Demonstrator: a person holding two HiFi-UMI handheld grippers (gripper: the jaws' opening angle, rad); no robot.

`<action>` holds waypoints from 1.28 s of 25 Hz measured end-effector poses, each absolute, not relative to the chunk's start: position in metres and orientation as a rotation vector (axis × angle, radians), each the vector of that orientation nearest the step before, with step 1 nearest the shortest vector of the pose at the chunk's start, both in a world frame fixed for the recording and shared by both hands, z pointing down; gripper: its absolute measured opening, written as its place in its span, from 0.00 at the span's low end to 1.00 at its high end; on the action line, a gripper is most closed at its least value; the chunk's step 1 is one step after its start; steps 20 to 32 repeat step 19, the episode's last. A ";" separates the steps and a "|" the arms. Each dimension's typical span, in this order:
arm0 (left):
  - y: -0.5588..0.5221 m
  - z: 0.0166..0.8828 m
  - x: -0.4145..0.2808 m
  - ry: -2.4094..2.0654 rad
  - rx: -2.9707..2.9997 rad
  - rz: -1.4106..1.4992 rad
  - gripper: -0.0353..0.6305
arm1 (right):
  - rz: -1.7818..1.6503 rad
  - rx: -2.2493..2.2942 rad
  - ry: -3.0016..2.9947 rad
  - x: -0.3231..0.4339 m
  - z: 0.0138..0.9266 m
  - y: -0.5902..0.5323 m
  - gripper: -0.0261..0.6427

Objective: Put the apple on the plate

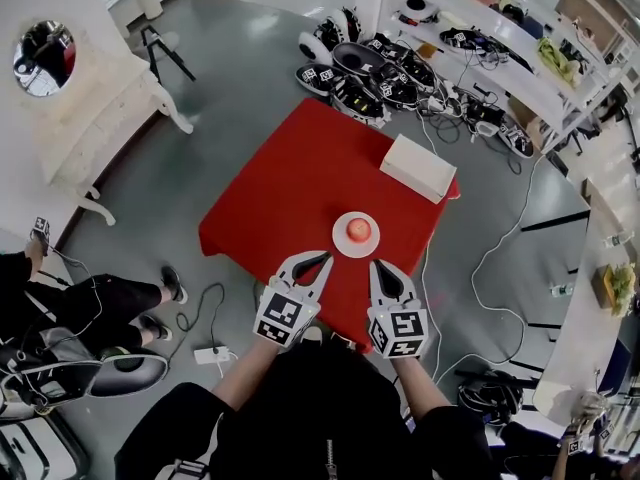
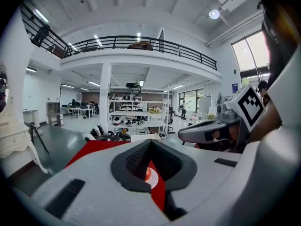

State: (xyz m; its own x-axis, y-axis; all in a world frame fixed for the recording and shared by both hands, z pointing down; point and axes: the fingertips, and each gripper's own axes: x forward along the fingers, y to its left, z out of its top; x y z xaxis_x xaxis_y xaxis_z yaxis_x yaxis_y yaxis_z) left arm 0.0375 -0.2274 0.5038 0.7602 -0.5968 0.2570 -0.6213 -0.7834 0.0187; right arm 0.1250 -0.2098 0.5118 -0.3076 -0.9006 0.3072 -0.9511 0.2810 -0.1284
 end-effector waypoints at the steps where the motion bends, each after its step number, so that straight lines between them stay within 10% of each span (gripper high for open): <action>1: -0.225 0.504 0.038 -0.988 2.849 0.363 0.06 | 0.428 1.730 -2.372 0.124 0.511 -0.209 0.05; 32: -0.218 0.519 0.065 -0.933 2.847 0.391 0.06 | 0.416 1.738 -2.365 0.138 0.510 -0.206 0.05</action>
